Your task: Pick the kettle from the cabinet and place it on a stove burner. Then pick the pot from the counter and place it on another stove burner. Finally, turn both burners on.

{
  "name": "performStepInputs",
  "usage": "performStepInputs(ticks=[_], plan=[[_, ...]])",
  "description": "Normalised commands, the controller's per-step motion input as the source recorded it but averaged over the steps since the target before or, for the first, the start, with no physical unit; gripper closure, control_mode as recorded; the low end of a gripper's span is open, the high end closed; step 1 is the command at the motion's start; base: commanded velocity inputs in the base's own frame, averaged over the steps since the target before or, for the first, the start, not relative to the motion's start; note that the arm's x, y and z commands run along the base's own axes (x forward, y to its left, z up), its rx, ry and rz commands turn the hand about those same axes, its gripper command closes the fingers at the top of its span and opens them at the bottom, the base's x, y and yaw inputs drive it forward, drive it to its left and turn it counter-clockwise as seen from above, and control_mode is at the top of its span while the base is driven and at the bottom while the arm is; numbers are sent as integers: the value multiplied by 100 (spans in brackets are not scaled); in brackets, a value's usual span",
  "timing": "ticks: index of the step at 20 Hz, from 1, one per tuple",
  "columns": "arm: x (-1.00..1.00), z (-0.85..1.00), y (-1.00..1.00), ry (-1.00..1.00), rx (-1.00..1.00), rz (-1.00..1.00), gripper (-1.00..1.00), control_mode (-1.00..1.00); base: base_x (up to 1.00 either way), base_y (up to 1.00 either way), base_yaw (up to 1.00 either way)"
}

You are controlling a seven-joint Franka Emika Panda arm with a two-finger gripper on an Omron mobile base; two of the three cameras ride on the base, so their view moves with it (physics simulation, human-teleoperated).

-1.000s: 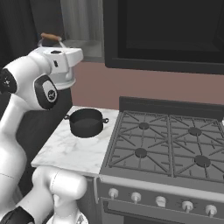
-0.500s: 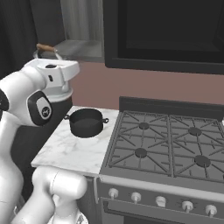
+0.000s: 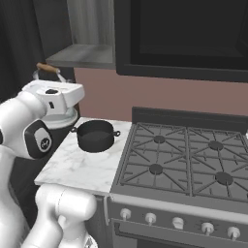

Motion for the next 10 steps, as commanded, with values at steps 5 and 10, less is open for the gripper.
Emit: performStepInputs(ticks=[5,10], plan=[[-29,-24,-3,1,0,0,100,-100,0,0,0],[-24,-24,-6,1,0,0,100,-100,0,0,0]])
